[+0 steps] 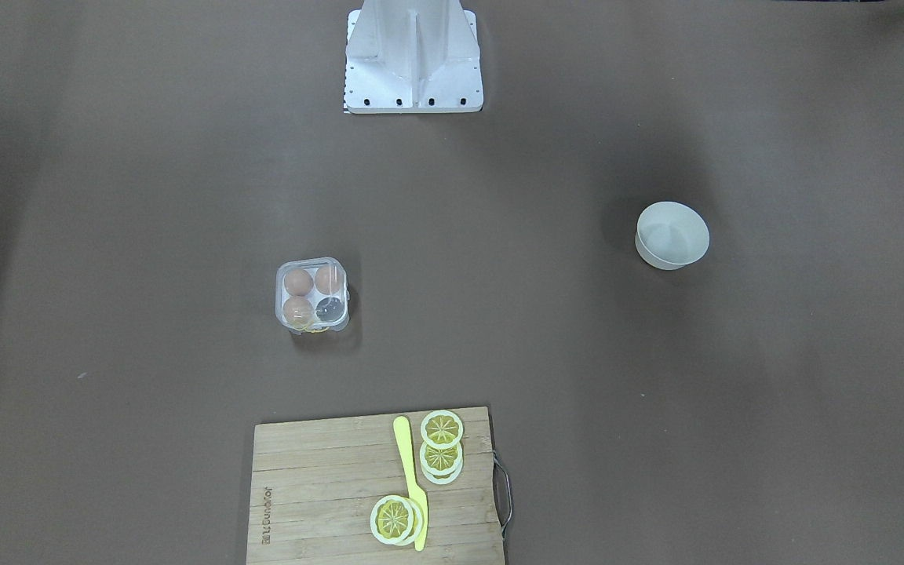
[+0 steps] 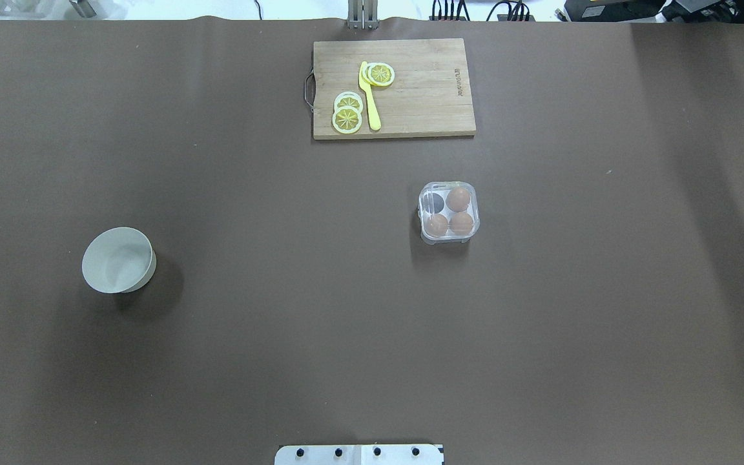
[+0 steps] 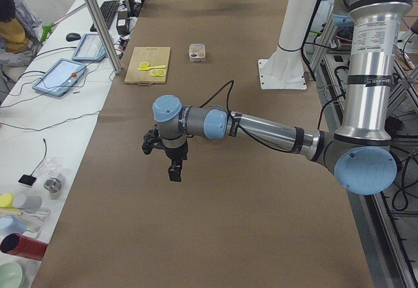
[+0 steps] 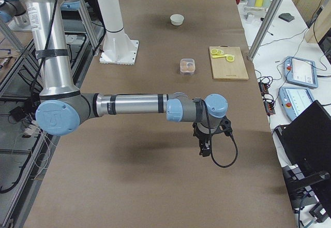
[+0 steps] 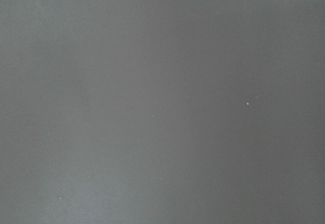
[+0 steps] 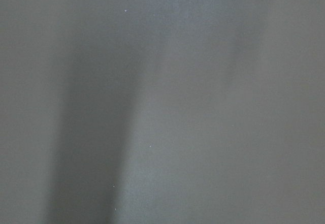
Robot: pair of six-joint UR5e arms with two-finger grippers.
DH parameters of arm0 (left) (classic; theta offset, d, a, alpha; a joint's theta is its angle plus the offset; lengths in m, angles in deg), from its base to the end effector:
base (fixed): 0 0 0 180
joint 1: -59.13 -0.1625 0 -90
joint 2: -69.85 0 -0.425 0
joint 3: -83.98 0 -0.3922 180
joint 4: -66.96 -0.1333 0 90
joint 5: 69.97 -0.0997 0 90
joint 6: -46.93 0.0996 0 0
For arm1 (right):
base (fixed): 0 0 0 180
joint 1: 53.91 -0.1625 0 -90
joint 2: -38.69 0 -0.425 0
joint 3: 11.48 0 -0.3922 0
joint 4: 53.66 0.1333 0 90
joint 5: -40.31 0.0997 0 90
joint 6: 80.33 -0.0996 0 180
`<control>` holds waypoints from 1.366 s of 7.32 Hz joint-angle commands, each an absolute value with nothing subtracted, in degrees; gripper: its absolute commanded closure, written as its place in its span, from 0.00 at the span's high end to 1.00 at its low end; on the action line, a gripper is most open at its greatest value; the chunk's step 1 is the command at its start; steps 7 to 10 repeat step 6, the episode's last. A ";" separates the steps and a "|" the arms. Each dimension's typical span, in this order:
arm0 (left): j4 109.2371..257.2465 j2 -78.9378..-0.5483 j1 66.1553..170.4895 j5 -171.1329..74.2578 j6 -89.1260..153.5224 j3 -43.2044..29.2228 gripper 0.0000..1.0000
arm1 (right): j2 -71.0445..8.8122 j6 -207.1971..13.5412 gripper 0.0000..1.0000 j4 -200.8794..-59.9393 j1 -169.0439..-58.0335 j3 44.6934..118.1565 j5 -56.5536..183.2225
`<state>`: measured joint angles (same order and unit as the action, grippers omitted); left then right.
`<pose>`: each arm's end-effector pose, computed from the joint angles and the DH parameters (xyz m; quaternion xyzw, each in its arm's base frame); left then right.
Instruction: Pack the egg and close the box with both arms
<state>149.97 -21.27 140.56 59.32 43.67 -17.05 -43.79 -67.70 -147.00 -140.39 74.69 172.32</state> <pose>0.0048 -0.5029 0.5727 0.0076 0.3384 0.0587 0.9391 0.0329 -0.5502 0.6320 0.0313 -0.3571 -0.1322 0.9241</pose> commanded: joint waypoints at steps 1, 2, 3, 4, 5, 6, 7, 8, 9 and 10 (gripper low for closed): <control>150.02 -21.20 140.60 59.40 43.68 -16.31 0.98 | -43.84 -67.67 1.00 -147.00 -140.39 74.74 172.32; 150.02 -21.29 140.60 59.49 43.76 -15.09 0.98 | -43.84 -67.67 1.00 -147.00 -140.39 74.74 172.32; 150.02 -21.55 140.60 59.41 43.76 -15.07 0.98 | -43.84 -67.67 1.00 -147.00 -140.39 74.74 172.32; 150.02 -21.55 140.60 59.40 43.68 -14.99 0.98 | -43.84 -67.67 1.00 -147.00 -140.39 74.74 172.32; 150.02 -21.64 140.60 59.49 43.76 -14.99 0.98 | -43.92 -67.67 1.00 -147.00 -140.39 74.74 172.32; 150.11 -21.82 140.60 59.49 43.76 -15.16 0.98 | -43.93 -67.67 1.00 -147.00 -140.39 74.74 172.32; 150.11 -21.82 140.60 59.49 43.76 -15.16 0.98 | -43.93 -67.67 1.00 -147.00 -140.39 74.74 172.32; 150.11 -21.82 140.60 59.49 43.76 -15.16 0.98 | -43.93 -67.67 1.00 -147.00 -140.39 74.74 172.32; 150.11 -21.82 140.60 59.49 43.76 -15.16 0.98 | -43.93 -67.67 1.00 -147.00 -140.39 74.74 172.32; 150.11 -21.82 140.60 59.49 43.76 -15.16 0.98 | -43.93 -67.67 1.00 -147.00 -140.39 74.74 172.32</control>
